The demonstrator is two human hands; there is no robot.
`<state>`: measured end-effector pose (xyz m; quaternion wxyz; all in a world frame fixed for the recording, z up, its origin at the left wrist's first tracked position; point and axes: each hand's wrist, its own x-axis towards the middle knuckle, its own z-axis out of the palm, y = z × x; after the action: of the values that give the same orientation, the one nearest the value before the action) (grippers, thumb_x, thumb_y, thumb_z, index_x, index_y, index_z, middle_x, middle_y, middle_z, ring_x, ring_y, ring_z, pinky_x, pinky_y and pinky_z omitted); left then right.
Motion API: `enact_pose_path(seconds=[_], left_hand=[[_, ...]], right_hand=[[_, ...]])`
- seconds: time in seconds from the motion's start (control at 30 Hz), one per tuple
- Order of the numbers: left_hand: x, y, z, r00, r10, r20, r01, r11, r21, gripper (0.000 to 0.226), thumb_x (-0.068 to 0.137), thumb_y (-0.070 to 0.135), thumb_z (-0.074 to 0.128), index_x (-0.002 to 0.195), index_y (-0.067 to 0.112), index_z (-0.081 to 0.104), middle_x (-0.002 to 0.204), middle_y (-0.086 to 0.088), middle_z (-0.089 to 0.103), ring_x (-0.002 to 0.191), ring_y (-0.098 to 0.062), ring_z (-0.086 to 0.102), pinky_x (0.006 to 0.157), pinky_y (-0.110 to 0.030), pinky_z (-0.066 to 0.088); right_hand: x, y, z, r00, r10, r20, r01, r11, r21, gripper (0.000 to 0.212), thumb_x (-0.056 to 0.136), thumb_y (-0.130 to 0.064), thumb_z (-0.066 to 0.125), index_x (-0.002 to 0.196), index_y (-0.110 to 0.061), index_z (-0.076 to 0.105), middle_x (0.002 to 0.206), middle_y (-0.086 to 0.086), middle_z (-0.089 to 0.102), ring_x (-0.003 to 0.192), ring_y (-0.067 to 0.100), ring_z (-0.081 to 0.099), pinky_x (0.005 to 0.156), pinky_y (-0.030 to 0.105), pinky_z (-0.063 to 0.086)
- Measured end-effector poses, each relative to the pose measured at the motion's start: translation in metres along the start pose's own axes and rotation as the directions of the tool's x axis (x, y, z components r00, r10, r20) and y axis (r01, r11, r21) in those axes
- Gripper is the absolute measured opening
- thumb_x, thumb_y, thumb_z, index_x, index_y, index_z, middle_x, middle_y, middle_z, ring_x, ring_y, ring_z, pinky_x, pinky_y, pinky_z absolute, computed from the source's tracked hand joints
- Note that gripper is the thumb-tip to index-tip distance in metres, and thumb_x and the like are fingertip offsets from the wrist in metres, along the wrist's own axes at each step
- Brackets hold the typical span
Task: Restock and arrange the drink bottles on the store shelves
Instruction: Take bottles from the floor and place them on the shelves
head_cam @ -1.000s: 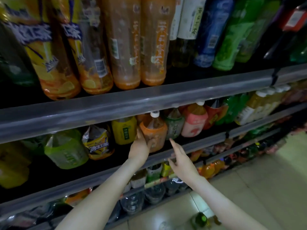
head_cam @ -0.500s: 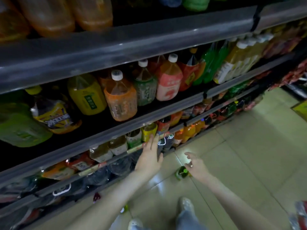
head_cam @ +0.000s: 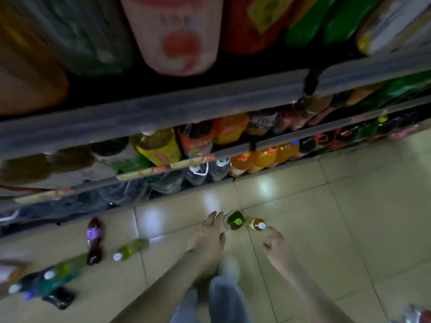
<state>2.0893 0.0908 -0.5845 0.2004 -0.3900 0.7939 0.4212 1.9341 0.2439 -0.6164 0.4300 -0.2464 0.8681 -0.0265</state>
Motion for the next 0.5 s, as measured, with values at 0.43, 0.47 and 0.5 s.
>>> enact_pose_path(seconds=[0.43, 0.47, 0.5], left_hand=[[0.179, -0.127, 0.192, 0.994, -0.092, 0.051, 0.094, 0.995, -0.041, 0.061, 0.095, 0.013, 0.044, 0.150, 0.019, 0.020, 0.155, -0.003, 0.018, 0.133, -0.025, 0.034, 0.104, -0.029, 0.032], [0.183, -0.133, 0.198, 0.994, -0.088, 0.059, 0.090, 0.995, -0.032, 0.060, 0.095, 0.013, 0.044, 0.150, 0.018, 0.019, 0.156, -0.003, 0.016, 0.133, -0.026, 0.034, 0.104, -0.028, 0.031], [0.184, -0.137, 0.201, 0.994, -0.089, 0.062, 0.091, 0.995, -0.028, 0.060, 0.095, 0.013, 0.044, 0.150, 0.017, 0.020, 0.156, -0.003, 0.016, 0.134, -0.026, 0.033, 0.104, -0.027, 0.031]], right_hand=[[0.267, 0.069, 0.214, 0.992, -0.121, 0.031, 0.125, 0.970, -0.207, 0.051, 0.099, -0.026, 0.047, 0.146, -0.014, 0.028, 0.132, 0.020, 0.051, 0.114, 0.029, 0.056, 0.091, 0.032, 0.046], [0.274, 0.073, 0.220, 0.991, -0.135, 0.012, 0.134, 0.964, -0.228, 0.048, 0.100, -0.023, 0.046, 0.144, -0.013, 0.030, 0.120, 0.018, 0.059, 0.103, 0.027, 0.061, 0.081, 0.030, 0.049], [0.277, 0.075, 0.223, 0.987, -0.160, -0.017, 0.151, 0.957, -0.247, 0.045, 0.099, -0.020, 0.046, 0.142, -0.014, 0.032, 0.109, 0.016, 0.063, 0.093, 0.025, 0.064, 0.074, 0.029, 0.051]])
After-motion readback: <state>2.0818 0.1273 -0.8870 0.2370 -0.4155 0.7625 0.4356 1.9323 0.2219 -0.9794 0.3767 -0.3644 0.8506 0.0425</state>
